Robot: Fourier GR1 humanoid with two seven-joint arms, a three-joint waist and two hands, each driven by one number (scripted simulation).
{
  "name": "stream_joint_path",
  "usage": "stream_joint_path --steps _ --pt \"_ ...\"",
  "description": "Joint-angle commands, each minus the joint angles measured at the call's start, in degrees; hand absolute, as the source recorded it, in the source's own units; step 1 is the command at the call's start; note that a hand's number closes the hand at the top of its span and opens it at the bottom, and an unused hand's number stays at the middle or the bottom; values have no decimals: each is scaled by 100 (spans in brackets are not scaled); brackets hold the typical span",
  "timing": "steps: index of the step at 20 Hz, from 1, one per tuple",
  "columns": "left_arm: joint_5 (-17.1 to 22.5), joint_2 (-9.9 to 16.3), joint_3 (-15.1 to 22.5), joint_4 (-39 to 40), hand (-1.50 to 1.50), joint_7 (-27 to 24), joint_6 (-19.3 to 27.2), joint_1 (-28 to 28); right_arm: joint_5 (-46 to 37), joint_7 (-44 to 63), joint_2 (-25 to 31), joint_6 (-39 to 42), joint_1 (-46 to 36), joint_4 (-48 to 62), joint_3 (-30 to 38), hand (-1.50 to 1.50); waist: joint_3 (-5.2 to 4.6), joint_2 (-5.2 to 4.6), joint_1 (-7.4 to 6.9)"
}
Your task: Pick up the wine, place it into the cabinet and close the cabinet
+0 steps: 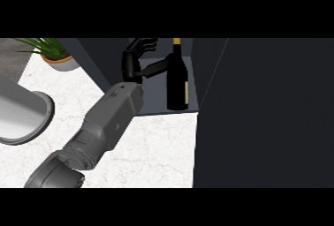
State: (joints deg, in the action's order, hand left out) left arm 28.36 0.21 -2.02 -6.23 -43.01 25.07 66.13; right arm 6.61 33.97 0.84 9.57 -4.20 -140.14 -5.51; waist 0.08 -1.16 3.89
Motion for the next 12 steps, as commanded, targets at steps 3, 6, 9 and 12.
stream_joint_path --steps 3,6,9,12 --pt "-191 101 88 197 -150 -222 27 -309 213 8 -40 -38 -68 -114 34 -150 -13 -41 -10" --pt "-281 194 133 244 -150 -30 244 -103 222 69 -5 5 -18 -190 -25 -150 -13 -32 -2" --pt "-289 -19 112 251 -150 -245 442 -258 137 114 -45 -69 -68 -200 -53 -150 -16 -43 23" --pt "-295 107 82 218 -150 -233 450 -232 278 130 4 36 117 -266 -61 -150 -15 -37 30"
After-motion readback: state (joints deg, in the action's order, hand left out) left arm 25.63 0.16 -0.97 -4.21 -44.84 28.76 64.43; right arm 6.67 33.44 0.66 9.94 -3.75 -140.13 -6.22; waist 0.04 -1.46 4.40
